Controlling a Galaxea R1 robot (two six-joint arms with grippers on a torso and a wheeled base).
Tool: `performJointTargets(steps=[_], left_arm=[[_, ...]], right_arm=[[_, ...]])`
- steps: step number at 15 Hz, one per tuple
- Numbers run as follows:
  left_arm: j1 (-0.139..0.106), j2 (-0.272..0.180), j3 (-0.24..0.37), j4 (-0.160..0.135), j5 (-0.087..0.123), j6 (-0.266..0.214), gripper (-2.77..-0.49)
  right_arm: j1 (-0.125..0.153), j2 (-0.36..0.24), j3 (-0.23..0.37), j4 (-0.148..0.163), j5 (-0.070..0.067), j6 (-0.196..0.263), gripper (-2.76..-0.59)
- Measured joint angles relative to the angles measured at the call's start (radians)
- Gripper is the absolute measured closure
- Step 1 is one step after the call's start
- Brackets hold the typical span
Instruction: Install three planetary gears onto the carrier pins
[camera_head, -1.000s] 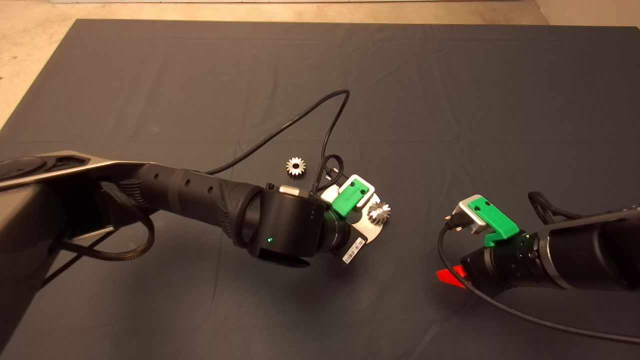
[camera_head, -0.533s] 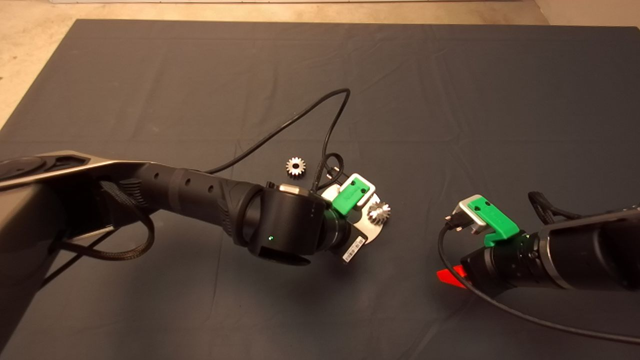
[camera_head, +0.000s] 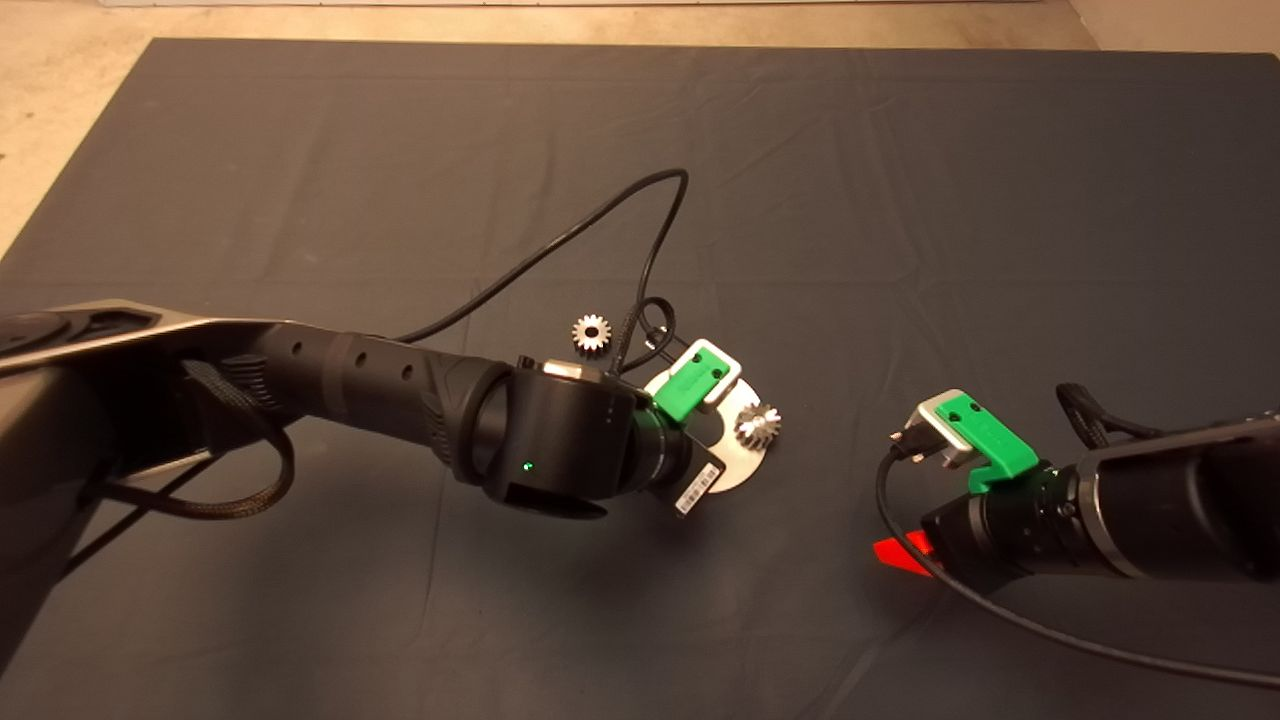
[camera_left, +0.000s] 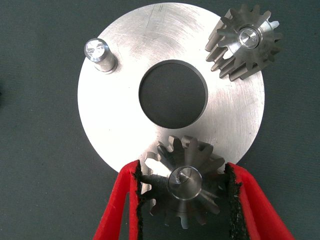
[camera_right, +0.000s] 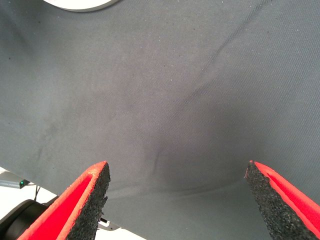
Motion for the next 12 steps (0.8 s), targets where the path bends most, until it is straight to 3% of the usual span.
performJointTargets(steps=[3,8,12], left_arm=[[0.000,-0.011,0.003,0.002,-0.009,0.000,-0.77],[0.000,-0.009,0.007,0.002,-0.003,-0.010,-0.77],[0.001,-0.009,0.029,-0.001,0.025,-0.054,-0.77]], right_arm=[[0.000,0.000,0.000,0.000,0.000,0.000,-2.02],[0.000,0.000,0.000,0.000,0.000,0.000,-2.02],[0.000,0.000,0.000,0.000,0.000,0.000,-2.02]])
